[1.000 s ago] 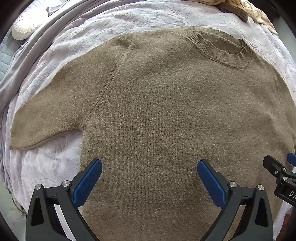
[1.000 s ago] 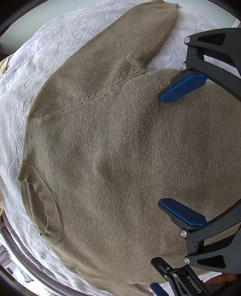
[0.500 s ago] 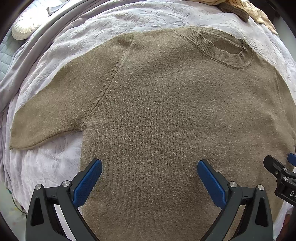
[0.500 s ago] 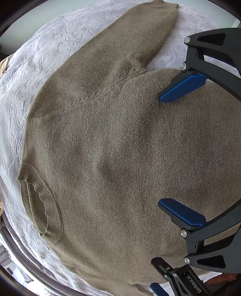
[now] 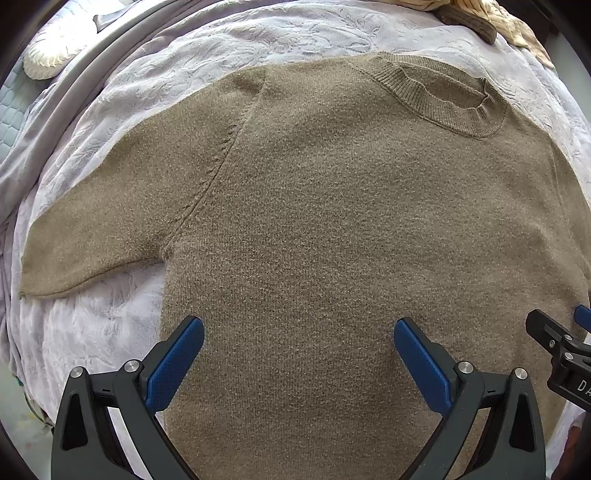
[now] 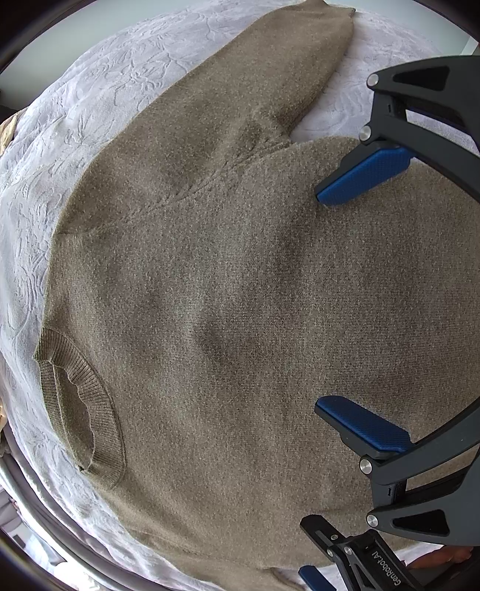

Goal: Fold small clothes

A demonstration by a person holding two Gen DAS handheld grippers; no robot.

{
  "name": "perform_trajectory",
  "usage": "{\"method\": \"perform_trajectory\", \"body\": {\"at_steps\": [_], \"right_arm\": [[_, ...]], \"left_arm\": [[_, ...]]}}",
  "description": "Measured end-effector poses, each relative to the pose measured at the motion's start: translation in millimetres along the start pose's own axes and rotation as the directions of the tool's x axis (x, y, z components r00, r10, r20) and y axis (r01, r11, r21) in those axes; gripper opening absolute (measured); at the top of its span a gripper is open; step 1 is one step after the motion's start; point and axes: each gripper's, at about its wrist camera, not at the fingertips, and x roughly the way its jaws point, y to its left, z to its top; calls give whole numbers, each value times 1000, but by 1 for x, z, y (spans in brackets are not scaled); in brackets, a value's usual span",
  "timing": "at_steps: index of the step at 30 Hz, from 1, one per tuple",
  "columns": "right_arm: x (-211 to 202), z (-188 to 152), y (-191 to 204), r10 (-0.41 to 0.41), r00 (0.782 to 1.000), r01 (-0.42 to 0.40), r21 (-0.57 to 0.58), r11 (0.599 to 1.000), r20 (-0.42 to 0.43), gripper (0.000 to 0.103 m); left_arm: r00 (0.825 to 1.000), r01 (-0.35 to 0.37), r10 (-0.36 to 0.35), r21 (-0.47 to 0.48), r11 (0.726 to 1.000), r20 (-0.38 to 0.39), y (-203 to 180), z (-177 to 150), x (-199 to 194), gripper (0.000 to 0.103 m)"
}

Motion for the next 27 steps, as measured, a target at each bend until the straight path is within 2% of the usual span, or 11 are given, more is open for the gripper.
{"method": "perform_trajectory", "body": {"at_steps": [6,11,22,27], "right_arm": [[0,1,-1,-4,1000,4,0,1000,-16,103],[1,1,-1,-6,1000,6,0,1000,-14,103],[3,7,-4,-4,1000,4,-2,1000,-9,103],[1,7,-2,-16,998,16,0,1000,-58,103]], "left_arm": [[1000,16,-16,-4,1000,25,1,0,-1,103],[999,-8,8,1,1000,-32,1,2,2,103],[998,-22,22,6,1000,-60,-1,-1,5,103],[998,-35,36,9,999,-58,-2,-4,7,103]]}}
